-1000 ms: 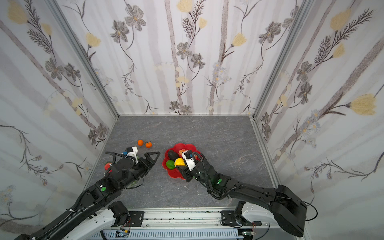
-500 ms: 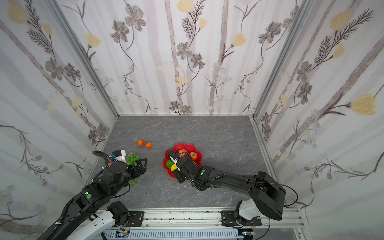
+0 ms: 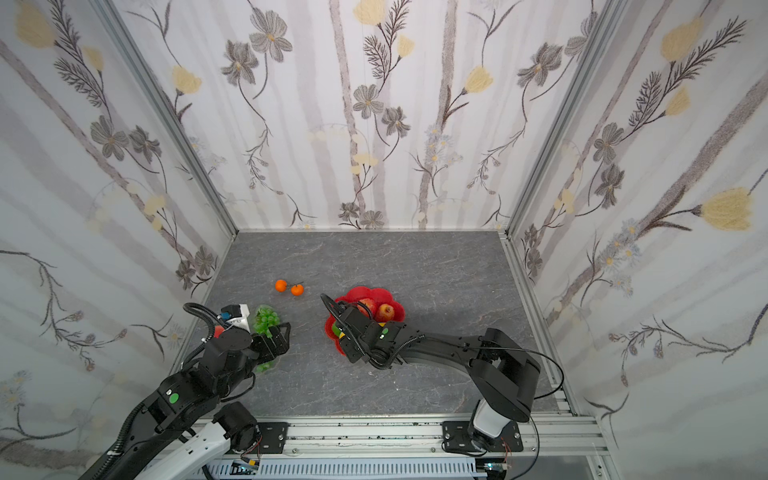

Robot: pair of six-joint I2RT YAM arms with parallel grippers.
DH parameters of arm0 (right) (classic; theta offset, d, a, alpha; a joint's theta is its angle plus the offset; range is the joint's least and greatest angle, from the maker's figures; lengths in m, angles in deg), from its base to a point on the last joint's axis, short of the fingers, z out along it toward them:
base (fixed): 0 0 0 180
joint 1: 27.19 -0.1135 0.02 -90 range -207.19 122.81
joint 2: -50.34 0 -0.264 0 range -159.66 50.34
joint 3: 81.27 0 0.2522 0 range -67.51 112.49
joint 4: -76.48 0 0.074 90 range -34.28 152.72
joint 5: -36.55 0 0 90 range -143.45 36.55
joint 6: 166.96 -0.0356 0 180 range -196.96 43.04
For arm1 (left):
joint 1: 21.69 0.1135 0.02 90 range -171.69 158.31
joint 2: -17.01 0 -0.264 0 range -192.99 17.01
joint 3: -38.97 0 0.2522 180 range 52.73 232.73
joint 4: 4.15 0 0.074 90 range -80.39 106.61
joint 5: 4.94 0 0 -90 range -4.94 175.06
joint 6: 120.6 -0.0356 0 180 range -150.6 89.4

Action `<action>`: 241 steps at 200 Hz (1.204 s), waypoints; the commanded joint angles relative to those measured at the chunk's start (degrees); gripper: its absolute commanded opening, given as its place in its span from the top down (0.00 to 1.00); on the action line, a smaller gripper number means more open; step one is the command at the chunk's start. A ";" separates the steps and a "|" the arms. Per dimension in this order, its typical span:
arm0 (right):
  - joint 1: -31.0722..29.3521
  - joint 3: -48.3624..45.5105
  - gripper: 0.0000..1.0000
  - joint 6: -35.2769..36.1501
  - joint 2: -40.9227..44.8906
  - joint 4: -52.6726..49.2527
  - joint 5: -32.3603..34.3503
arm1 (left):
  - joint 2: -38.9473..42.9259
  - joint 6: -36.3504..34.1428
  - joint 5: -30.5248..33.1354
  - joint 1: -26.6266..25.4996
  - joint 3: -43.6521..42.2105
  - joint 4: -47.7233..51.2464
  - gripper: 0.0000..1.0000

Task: Place and organize the fake fruits in the fruit bowl
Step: 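Lower the pear into the bowl with right gripper while left arm withdraws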

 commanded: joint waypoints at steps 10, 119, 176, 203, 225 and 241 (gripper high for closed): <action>-0.12 2.67 0.60 -1.20 -2.83 -2.67 1.15 | 0.28 -0.67 2.11 0.12 -0.41 0.41 0.00; -0.12 5.17 0.55 -1.88 -6.47 -5.25 2.26 | 0.79 -0.54 2.62 0.36 -1.26 0.57 0.00; -0.38 5.96 0.47 -1.57 -6.60 -5.97 2.63 | 0.72 -0.58 2.99 0.44 -1.25 0.41 0.00; -0.38 6.31 0.43 -1.35 -6.86 -6.15 2.88 | 0.72 -0.66 3.24 0.54 -1.27 0.45 0.00; -0.38 6.49 0.41 -1.19 -7.04 -6.33 2.97 | 0.72 -0.76 3.28 0.64 -1.30 0.48 0.00; -0.46 6.66 0.40 -1.22 -7.12 -6.33 2.89 | 0.72 -0.76 3.35 0.62 -1.29 0.60 0.00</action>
